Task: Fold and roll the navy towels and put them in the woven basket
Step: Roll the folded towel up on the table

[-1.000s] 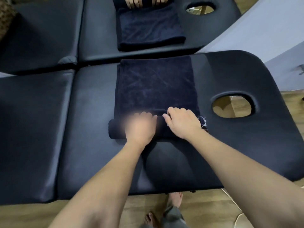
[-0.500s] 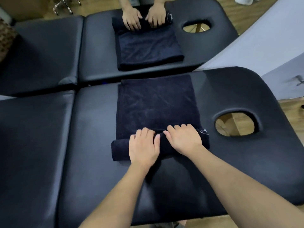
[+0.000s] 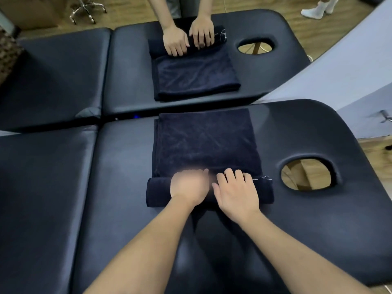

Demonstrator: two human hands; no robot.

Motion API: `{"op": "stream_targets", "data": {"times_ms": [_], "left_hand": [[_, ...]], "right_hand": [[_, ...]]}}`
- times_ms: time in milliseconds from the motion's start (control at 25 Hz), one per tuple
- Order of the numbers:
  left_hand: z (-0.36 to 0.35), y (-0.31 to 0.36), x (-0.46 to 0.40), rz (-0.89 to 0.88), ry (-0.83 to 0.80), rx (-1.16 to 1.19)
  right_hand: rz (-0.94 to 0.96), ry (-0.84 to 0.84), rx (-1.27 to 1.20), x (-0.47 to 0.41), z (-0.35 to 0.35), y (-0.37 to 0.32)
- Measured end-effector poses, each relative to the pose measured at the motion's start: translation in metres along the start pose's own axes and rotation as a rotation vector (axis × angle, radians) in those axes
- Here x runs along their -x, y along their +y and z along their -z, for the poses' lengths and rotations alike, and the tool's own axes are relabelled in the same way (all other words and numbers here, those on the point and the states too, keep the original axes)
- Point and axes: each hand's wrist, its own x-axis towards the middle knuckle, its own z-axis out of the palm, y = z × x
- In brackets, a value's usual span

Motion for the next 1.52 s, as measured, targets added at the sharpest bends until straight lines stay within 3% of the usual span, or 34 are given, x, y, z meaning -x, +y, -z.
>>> {"op": "stream_targets", "data": {"times_ms": [120, 240, 400, 560, 720, 920, 1000, 1120, 1200, 1360, 1520], "left_hand": [[0.008, 0.001, -0.010, 0.062, -0.081, 0.054], [0.000, -0.001, 0.005, 0.066, 0.075, 0.078], [-0.025, 0.008, 0.040, 0.058, 0.293, 0.110], [-0.022, 0.003, 0.022, 0.058, 0.262, 0.044], [0.003, -0.003, -0.016, 0.004, 0.077, -0.039], [0.017, -0.004, -0.050, 0.053, -0.096, 0.054], [0.013, -0.004, -0.043, 0.062, -0.019, 0.061], [-0.005, -0.003, -0.013, 0.066, 0.270, 0.114], [-0.021, 0.002, 0.001, 0.079, 0.360, 0.141], [-0.022, -0.002, -0.009, 0.035, 0.313, 0.070], [0.003, -0.010, -0.048, 0.008, 0.144, -0.037]], "right_hand": [[-0.039, 0.008, 0.011, 0.001, -0.004, -0.005], [-0.005, 0.010, 0.011, -0.021, -0.003, 0.002], [0.084, -0.192, -0.011, -0.054, 0.014, 0.007], [0.028, -0.360, -0.145, -0.076, 0.017, 0.011], [-0.060, -0.027, -0.063, -0.043, 0.005, 0.003], [-0.045, 0.064, -0.006, -0.039, -0.009, 0.002], [0.017, 0.066, 0.042, -0.057, -0.008, 0.008], [0.102, -0.086, 0.049, -0.079, 0.003, 0.014], [0.140, -0.179, 0.024, -0.095, 0.010, 0.015], [0.132, -0.323, -0.097, -0.118, 0.011, 0.020], [-0.037, -0.040, -0.059, -0.084, 0.004, 0.010]]}}
